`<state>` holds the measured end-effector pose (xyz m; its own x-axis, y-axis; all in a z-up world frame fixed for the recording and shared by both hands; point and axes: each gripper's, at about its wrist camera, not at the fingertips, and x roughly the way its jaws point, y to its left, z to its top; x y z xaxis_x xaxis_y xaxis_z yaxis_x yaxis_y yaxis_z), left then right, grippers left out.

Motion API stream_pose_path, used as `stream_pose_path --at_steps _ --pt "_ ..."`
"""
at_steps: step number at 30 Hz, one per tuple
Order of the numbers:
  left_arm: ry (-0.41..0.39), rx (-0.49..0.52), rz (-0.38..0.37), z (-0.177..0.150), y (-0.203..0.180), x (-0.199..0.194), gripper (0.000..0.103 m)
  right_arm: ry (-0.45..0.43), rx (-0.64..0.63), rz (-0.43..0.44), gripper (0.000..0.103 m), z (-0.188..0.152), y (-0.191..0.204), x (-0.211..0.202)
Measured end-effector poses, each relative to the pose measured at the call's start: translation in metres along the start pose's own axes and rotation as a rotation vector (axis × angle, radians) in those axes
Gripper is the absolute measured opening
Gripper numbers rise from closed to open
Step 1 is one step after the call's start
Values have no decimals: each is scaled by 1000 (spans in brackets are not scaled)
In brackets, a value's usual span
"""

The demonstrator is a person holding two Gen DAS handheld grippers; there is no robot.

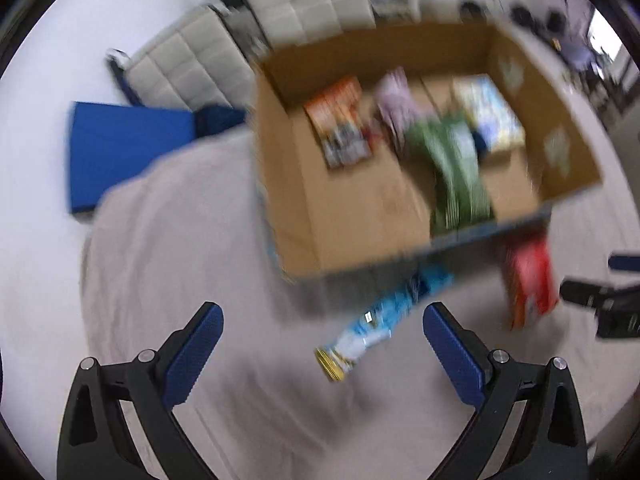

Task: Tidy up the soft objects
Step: 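Open both tools and move them back toward the remaining snacks, then grasp the blue stick pack with the left tool while the right tool grasps the red bag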

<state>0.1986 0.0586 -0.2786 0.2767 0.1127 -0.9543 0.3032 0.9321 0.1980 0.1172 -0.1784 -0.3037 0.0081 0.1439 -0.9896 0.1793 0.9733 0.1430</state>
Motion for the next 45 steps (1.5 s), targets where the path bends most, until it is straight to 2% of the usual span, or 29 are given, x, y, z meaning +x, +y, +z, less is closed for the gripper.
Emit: stream_pose_path --at_steps 3,6,9,10,13,14,16,17,18,19,20,23,26,30,32,34,36,37,38,41,45 --pt "86 46 -26 -7 -10 40 101 64 14 1 103 -2 -5 32" --pt "163 88 -64 -8 -20 72 90 109 35 8 103 -3 -8 58" --pt "225 133 -80 -10 -30 101 67 135 58 21 103 -3 -8 77" --pt "246 140 -89 -12 -33 109 55 141 63 15 103 -2 -8 84" --pt "275 119 -153 -17 -38 120 43 157 73 6 103 0 -8 98" --pt "279 108 -157 -18 -39 120 42 151 82 6 103 0 -8 102" --pt "285 95 -155 -25 -45 120 41 121 84 -17 103 -1 -8 103" --pt "288 89 -163 -30 -48 120 41 116 85 -20 99 -2 -9 103" --pt "292 74 -160 -35 -51 119 40 114 87 -17 89 -3 -9 104" --pt "302 53 -159 -40 -53 119 40 115 88 -13 86 -4 -10 105" --pt "318 21 -184 -46 -54 118 38 120 82 -29 82 -5 -10 106" --pt "363 -97 -275 -64 -56 116 36 127 66 -46 62 -9 -14 108" --pt "394 -196 -359 -81 -57 116 36 149 74 -17 61 -15 -26 109" --pt "407 -239 -395 -99 -61 111 37 192 55 -7 60 -37 -38 112" --pt "413 -253 -383 -107 -60 107 37 218 33 -13 60 -52 -44 113" --pt "386 -290 -381 -106 -51 99 38 235 19 -8 60 -66 -51 115" --pt "337 -340 -384 -99 -39 89 45 232 18 1 60 -73 -55 115" --pt "328 -349 -384 -98 -33 88 55 229 21 5 60 -75 -57 116" --pt "322 -357 -375 -93 -31 89 59 232 25 6 60 -77 -59 117" --pt "327 -351 -342 -72 -33 99 59 242 45 5 61 -76 -64 123" --pt "392 -283 -267 -57 -56 129 59 243 50 -21 62 -51 -54 130"
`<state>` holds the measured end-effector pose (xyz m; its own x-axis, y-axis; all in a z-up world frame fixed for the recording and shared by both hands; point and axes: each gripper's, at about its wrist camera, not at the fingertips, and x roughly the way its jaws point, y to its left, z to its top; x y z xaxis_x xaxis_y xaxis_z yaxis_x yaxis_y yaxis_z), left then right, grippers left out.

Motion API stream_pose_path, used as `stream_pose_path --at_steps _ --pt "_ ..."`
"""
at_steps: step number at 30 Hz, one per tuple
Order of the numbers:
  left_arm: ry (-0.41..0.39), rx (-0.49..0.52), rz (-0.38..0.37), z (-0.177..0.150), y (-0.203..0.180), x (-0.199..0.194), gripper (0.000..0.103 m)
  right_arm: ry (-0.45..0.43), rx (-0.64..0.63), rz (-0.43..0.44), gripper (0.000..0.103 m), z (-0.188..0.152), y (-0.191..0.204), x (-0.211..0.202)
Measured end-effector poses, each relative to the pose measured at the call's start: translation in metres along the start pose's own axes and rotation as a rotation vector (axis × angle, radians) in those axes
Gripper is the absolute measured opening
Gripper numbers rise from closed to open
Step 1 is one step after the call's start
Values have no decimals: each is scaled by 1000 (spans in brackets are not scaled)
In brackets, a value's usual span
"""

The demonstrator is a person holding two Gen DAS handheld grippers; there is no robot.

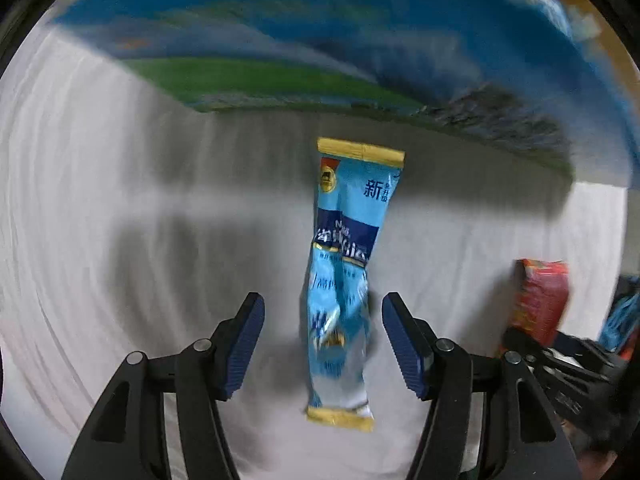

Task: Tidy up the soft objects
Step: 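Grasp the blue stick pack with the left tool while the right tool grasps the red bag, then carry the blue pack with the left tool into the box while the right tool carries the red bag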

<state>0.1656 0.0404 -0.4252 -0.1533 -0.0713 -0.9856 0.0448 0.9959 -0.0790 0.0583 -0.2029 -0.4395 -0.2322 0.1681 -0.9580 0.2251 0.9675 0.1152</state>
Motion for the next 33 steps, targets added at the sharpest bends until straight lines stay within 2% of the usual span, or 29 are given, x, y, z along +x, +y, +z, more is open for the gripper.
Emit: stream_pose_path --at_steps 1,3,5,10,14,19,25,29,33 --pt "14 14 26 1 -6 8 59 -4 -1 -13 62 1 1 1" --pt "-21 39 63 1 -14 8 52 -14 -13 -44 60 10 7 4" --pt "-44 72 67 -3 -29 7 31 -23 -24 -69 58 9 13 4" --pt "-72 109 100 -25 -48 7 28 -39 -43 -79 53 2 19 6" --pt "-89 90 75 -46 -47 8 28 -47 -51 -67 50 -8 22 5" --pt "-130 87 49 -95 -52 4 28 -63 -69 -31 49 -26 21 -14" --pt "-203 95 21 -102 -58 -36 28 -94 -96 19 49 -52 14 -35" --pt "-269 115 22 -116 -63 -66 28 -141 -112 56 49 -69 12 -63" --pt "-322 131 4 -116 -60 -106 28 -191 -119 99 49 -79 9 -95"
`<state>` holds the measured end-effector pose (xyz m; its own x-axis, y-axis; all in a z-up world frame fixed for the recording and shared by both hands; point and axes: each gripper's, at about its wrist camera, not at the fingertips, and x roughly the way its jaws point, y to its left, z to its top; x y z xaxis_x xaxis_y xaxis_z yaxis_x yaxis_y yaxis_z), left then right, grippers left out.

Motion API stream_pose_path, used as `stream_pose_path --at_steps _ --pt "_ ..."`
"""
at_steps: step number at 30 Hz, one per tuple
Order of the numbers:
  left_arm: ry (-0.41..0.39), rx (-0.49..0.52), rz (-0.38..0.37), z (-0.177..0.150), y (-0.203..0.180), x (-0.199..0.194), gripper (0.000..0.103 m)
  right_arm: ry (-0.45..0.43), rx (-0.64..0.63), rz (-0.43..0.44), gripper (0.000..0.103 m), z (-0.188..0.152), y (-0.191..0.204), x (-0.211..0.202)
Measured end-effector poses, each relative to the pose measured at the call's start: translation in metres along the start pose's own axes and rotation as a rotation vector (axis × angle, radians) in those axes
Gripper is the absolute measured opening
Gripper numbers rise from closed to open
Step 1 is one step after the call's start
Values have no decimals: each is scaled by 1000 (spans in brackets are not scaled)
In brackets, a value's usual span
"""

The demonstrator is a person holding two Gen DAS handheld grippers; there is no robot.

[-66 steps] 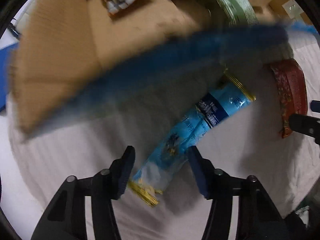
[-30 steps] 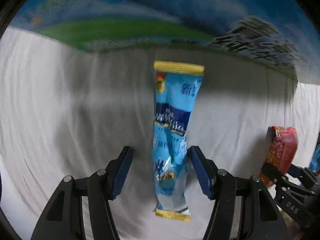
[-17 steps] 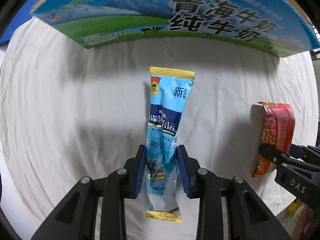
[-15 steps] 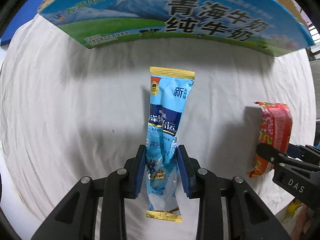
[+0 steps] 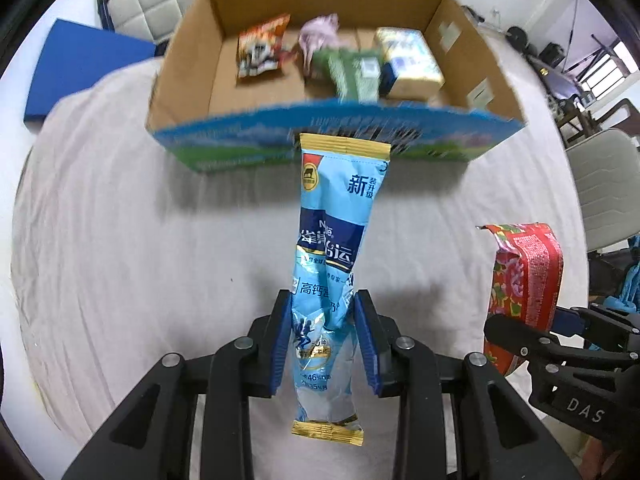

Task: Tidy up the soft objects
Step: 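Carry the blue pack with the left tool into the box while the right tool carries the red bag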

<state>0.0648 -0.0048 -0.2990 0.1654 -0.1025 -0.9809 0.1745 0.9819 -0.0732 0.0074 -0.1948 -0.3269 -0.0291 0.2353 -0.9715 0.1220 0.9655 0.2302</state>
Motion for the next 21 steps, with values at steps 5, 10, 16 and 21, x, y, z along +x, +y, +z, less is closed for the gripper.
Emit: stream_pose_path --at_steps 5,10,16,21 --pt "-49 -17 -60 28 8 -38 28 -54 4 57 49 7 6 -44" --pt "-89 -36 -129 57 13 -74 28 -108 2 113 49 21 12 -85" --pt "-114 -33 -173 105 17 -86 28 -170 -12 129 49 58 20 -119" --pt "-99 -16 -147 153 25 -75 28 -145 -35 85 49 108 23 -122"
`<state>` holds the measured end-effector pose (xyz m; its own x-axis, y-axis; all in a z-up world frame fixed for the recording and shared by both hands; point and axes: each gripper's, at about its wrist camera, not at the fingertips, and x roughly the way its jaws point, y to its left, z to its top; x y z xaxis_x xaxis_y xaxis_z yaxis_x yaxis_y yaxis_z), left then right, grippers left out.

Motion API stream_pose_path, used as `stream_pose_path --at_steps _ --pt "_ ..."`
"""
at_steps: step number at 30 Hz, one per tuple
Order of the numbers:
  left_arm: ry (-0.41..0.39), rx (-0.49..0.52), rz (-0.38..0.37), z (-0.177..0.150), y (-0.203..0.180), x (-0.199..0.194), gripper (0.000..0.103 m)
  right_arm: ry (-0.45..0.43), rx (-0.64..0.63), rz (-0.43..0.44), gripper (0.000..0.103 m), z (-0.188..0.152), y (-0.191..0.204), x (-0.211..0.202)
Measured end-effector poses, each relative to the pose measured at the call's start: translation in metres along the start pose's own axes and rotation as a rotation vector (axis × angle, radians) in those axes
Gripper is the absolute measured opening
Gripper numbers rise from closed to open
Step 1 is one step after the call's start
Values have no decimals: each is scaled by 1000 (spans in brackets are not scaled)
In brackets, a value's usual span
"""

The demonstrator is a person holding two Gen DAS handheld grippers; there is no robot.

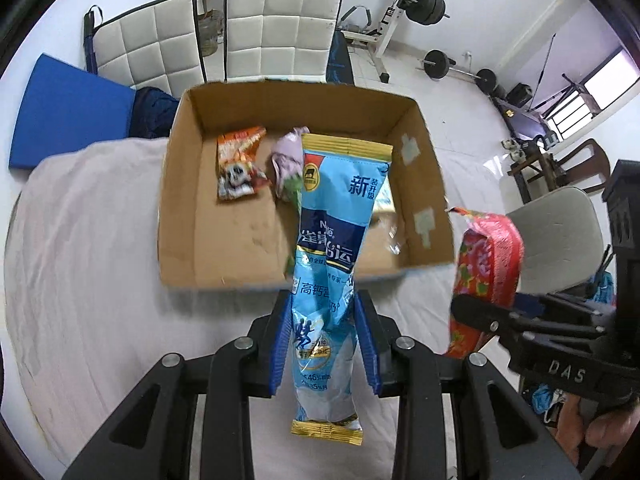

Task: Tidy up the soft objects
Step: 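Carry the blue pack with the left tool into the box while the right tool carries the red bag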

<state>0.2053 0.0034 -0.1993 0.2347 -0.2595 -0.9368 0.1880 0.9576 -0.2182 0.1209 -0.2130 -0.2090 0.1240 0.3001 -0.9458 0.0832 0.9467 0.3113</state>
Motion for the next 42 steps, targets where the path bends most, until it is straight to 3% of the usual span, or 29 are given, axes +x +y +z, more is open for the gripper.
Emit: stream_pose_path --at_steps 4,9,16,20,25,31,32,35,39,42 --pt "32 -17 0 34 13 21 28 -31 -6 -86 49 40 -2 9" --pt "102 -56 5 72 30 58 28 -26 35 -132 49 81 -11 35" --pt "146 -58 35 107 39 99 28 -32 107 -151 49 96 -28 85" --pt "180 -31 63 110 38 121 28 -15 98 -166 49 94 -29 113" --pt "223 -54 27 102 42 140 29 53 86 -135 51 92 -25 142" --pt "223 -86 37 91 47 140 33 67 49 -178 55 83 -20 149" --pt "218 -85 43 90 47 138 41 64 44 -179 57 82 -18 148" --pt "188 -85 60 86 50 132 52 46 35 -210 70 81 -14 142" --pt "162 -81 81 74 54 122 54 42 35 -221 71 82 -10 137" --pt "141 -72 97 67 57 114 67 45 35 -222 71 84 -5 135"
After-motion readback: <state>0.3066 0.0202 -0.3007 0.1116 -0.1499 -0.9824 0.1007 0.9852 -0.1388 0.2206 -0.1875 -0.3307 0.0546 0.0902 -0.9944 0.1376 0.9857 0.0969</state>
